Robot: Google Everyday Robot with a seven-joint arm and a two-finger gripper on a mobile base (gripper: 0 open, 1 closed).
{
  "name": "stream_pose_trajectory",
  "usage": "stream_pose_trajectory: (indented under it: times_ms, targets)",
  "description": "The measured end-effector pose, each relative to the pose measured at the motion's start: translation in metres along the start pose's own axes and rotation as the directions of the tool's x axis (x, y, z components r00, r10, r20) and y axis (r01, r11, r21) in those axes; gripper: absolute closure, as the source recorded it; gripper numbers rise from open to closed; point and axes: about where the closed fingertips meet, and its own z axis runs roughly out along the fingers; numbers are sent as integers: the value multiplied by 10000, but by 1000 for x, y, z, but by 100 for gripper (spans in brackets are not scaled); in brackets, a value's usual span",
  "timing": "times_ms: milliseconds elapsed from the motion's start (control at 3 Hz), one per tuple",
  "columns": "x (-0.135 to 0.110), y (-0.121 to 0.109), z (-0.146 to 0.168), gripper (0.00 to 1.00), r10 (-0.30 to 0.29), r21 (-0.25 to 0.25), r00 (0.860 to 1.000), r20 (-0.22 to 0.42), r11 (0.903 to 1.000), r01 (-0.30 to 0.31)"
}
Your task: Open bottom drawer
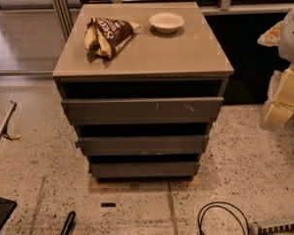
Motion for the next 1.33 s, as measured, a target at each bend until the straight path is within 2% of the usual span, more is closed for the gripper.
stream_pose_trajectory:
  times_ms: [333, 667, 1333]
  targets:
    - [0, 0, 0, 0, -2, -1, 10000, 1, 10000, 2]
    - [-2, -2, 12, 0, -249, -166, 9995, 201, 9995, 253]
    - [-11, 3, 90, 0, -906, -877, 9937, 662, 9915, 962]
